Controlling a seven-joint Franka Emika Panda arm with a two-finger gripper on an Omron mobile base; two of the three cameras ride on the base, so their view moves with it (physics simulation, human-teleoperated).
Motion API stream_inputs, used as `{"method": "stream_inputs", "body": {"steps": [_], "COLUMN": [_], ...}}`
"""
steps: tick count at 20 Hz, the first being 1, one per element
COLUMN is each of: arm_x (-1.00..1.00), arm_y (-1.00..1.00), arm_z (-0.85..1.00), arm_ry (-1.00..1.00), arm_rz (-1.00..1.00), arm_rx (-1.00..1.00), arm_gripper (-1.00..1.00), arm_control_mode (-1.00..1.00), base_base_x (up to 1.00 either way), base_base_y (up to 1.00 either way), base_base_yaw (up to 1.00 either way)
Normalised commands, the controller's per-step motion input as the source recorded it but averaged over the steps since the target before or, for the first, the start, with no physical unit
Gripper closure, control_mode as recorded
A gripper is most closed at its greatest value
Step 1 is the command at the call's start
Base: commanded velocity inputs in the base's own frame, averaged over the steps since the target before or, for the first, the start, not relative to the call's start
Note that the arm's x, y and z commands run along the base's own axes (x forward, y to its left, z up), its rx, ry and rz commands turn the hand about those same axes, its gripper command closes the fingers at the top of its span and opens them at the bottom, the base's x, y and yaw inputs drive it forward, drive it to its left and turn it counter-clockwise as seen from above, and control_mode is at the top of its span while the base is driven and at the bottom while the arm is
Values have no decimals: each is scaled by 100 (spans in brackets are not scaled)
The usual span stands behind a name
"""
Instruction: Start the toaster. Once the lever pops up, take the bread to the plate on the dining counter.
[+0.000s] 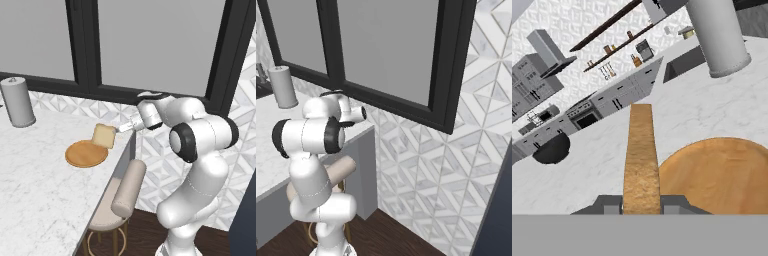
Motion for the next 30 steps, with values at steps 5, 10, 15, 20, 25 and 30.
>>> {"method": "stream_inputs", "body": {"steps": [5, 10, 15, 20, 25, 30], "arm_x": [41, 34, 24, 18, 8, 0], "arm_y": [73, 52, 38, 20, 10, 1], "arm_z": [-38, -34, -40, -42, -26, -6], "arm_ry": [-2, 0, 0, 0, -7, -15], "arm_rz": [0, 0, 0, 0, 0, 0], "arm_rx": [-9, -7, -6, -3, 0, -1], "arm_gripper": [100, 100, 100, 100, -100, -100], "arm_control_mode": [-100, -100, -100, -100, -100, -100], "base_base_x": [0, 0, 0, 0, 0, 0], "base_base_y": [0, 0, 0, 0, 0, 0], "base_base_yaw": [0, 0, 0, 0, 0, 0]}}
